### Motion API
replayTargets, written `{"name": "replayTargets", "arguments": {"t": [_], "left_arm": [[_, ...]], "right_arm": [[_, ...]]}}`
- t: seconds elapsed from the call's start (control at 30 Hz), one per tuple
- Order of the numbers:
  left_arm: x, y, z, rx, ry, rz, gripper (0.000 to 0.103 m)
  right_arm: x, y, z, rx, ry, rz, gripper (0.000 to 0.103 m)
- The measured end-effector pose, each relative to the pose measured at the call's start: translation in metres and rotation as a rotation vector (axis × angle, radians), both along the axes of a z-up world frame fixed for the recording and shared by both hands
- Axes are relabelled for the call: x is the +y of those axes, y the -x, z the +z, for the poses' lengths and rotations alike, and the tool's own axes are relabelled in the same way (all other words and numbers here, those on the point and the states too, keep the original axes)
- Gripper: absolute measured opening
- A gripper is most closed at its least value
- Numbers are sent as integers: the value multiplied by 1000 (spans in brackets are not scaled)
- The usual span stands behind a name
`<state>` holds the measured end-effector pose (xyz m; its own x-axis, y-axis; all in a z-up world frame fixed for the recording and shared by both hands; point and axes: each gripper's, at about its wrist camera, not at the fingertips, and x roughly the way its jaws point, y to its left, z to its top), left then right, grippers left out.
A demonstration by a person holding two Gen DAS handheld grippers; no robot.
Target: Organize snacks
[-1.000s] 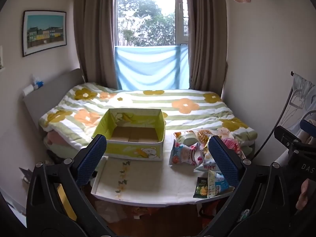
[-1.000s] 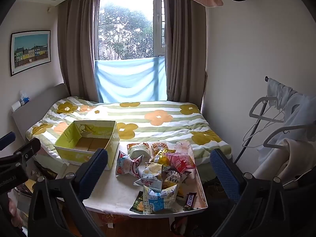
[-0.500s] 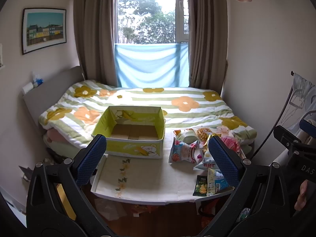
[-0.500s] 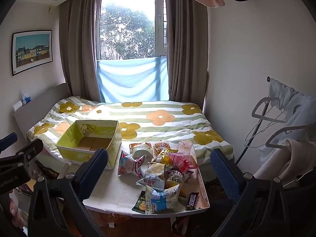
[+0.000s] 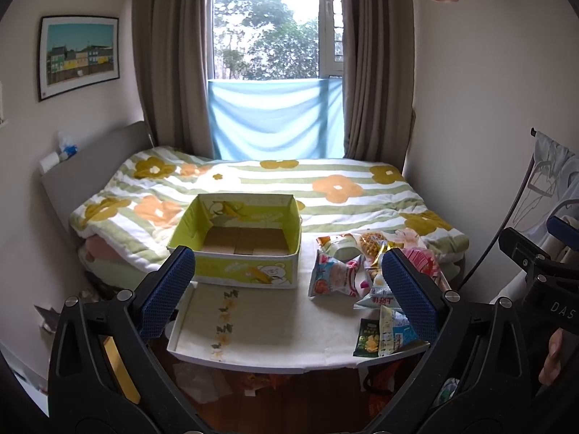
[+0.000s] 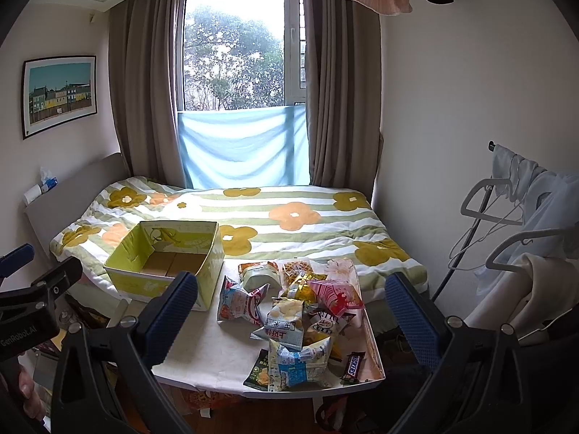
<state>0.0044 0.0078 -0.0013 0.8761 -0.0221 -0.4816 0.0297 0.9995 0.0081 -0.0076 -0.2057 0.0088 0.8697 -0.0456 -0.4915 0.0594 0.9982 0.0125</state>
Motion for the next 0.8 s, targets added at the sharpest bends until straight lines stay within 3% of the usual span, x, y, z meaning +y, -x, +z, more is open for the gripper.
{"name": "replayTargets", "arguments": {"t": [0.8], "left_arm": [[3, -2, 0, 3, 3, 1, 103]], "right_arm": [[2, 0, -2, 3, 0, 4, 103]]}}
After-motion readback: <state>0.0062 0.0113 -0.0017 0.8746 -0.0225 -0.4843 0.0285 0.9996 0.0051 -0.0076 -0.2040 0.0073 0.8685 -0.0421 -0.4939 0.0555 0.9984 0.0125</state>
